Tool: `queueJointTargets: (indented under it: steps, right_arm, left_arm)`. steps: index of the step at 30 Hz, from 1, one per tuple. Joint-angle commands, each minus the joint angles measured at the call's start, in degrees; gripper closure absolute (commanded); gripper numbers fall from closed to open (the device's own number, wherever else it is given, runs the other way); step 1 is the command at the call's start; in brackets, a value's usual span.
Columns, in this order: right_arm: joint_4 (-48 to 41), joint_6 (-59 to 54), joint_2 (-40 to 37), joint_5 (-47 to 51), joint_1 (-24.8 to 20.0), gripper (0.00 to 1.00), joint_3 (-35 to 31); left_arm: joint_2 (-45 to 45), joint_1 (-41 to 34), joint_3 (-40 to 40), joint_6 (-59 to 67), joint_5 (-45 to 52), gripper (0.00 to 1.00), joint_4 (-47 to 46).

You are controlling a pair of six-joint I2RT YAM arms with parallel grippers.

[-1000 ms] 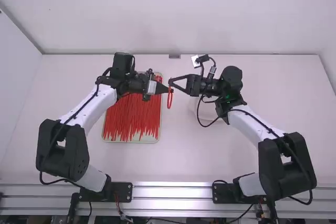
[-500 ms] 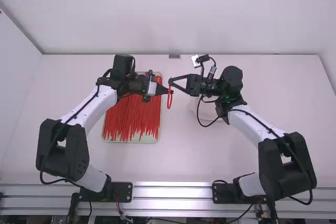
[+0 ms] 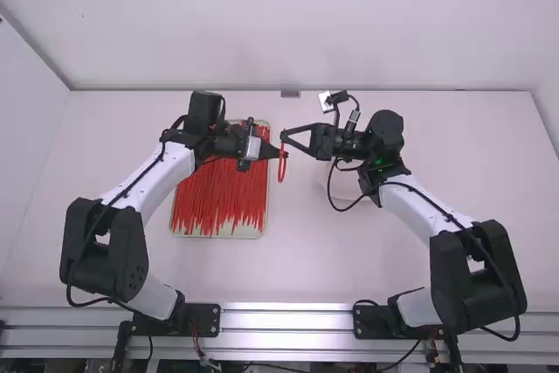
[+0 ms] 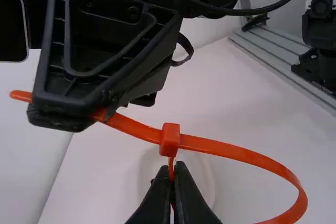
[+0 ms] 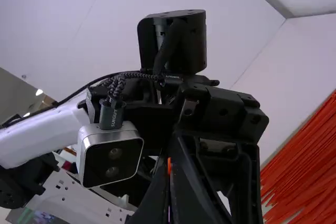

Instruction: Fasten the cable tie

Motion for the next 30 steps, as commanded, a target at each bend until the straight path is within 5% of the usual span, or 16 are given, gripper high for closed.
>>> queueJointTargets:
  steps: [1, 30]
  right_arm:
    - [1.5, 0.4, -0.9, 1.3, -0.2, 1.0, 1.7]
    - [6.3, 4.4, -0.9, 2.8, -1.3, 1.0, 1.7]
  left_arm:
    - [0.2, -0.2, -1.7, 0.2, -2.3, 0.98, -0.8]
    - [0.2, -0.9, -1.7, 1.9, -6.3, 0.98, -4.8]
